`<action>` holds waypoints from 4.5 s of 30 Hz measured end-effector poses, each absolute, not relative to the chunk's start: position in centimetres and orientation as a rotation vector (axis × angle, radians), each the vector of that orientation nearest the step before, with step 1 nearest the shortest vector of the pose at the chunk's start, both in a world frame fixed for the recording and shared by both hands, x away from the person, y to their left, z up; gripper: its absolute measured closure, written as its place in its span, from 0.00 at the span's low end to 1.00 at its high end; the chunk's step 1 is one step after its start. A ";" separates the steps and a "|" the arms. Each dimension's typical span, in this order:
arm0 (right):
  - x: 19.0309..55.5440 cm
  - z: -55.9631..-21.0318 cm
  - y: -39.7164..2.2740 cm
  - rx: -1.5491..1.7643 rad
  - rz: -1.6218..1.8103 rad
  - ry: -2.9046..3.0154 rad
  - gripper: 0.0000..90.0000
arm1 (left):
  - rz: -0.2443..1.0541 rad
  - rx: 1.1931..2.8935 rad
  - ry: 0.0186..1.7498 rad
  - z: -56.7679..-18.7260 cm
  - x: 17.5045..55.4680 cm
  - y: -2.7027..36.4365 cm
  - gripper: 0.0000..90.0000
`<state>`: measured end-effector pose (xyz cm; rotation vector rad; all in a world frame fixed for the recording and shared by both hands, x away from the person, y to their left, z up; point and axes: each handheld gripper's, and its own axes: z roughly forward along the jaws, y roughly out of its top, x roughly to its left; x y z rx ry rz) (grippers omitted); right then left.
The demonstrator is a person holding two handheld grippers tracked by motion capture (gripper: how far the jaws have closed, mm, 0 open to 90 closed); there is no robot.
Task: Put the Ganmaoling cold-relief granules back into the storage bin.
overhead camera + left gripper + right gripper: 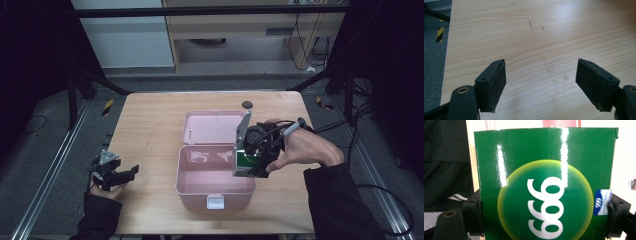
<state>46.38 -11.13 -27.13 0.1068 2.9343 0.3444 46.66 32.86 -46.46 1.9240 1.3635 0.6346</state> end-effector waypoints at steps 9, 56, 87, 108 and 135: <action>46.8 -27.7 -9.8 0.089 0.341 2.943 0.18 | 0.636 1.925 1.362 -46.4 46.6 32.9 0.26; 47.8 -33.0 -7.7 0.051 0.324 3.028 0.18 | 0.647 1.929 1.360 -46.4 46.7 32.8 0.26; 49.0 -36.6 -7.2 0.033 0.247 3.047 0.18 | 0.649 1.933 1.360 -46.4 46.7 32.9 0.26; 49.4 -36.8 -7.7 0.092 0.330 3.062 0.13 | 0.648 1.933 1.359 -46.4 46.7 32.9 0.26; 47.6 -32.2 -19.1 0.707 0.746 2.522 0.14 | 0.612 1.944 1.330 -46.5 46.6 32.6 0.39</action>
